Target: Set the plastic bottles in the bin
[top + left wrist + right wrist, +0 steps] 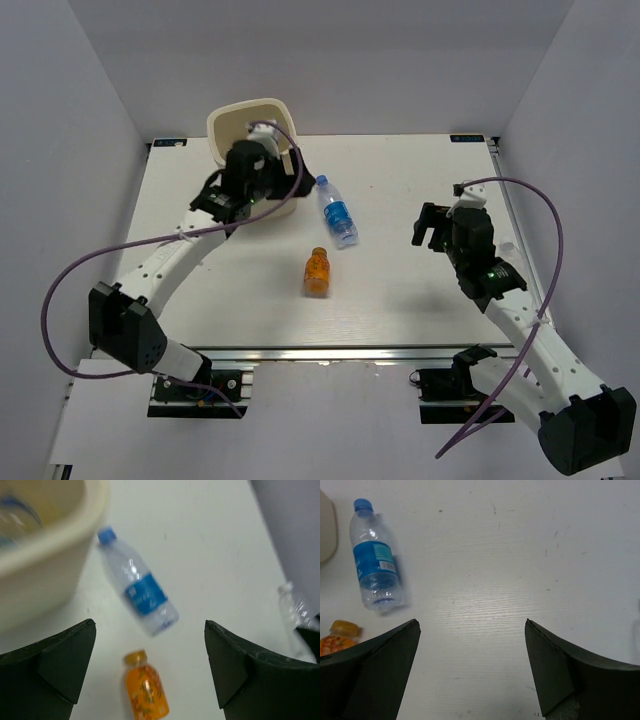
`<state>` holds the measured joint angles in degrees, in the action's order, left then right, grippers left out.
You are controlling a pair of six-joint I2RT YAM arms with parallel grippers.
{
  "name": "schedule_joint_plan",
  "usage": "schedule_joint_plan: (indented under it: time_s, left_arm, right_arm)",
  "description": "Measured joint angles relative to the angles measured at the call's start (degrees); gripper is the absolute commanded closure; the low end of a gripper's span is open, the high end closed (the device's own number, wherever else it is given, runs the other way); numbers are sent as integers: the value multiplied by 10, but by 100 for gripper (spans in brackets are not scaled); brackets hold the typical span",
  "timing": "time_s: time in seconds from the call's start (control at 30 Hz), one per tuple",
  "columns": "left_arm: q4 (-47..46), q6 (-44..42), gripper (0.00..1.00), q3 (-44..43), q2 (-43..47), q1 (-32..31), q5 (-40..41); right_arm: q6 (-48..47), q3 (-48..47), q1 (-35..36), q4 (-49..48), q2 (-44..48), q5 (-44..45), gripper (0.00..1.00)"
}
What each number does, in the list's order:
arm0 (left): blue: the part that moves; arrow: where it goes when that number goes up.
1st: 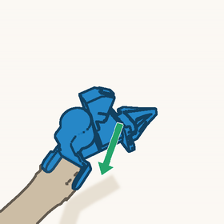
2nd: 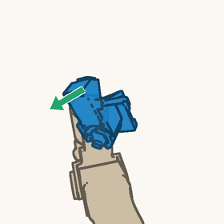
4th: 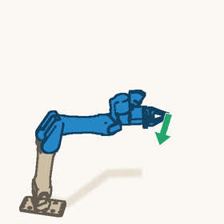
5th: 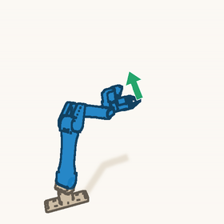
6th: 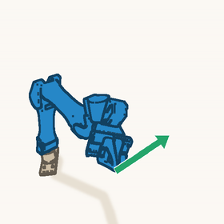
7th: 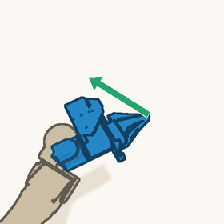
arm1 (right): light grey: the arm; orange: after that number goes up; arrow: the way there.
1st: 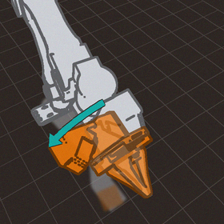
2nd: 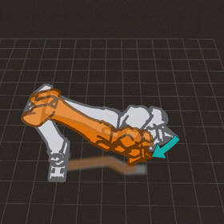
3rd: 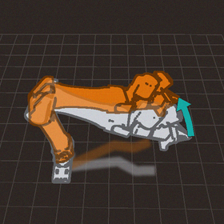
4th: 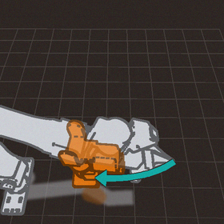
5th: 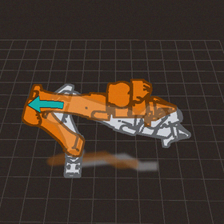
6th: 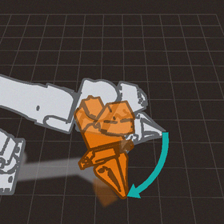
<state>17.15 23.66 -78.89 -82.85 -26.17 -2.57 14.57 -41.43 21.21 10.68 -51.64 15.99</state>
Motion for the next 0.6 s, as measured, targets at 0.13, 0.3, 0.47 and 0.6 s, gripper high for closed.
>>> schedule_joint_plan:
  time_s: [0.13,0.3,0.47,0.6]
  left_arm:
    - [33,12,2,67,-24,-51,-3]
    - [49,30,2,158,-51,-95,-37]
    - [67,27,2,158,-117,-117,-43]
    - [74,23,6,151,-183,-120,-43]
  right_arm:
    - [0,0,-7,5,13,39,11]
    - [-1,0,-13,16,14,58,11]
    - [0,0,-13,23,14,64,11]
    - [1,0,-13,38,22,77,11]
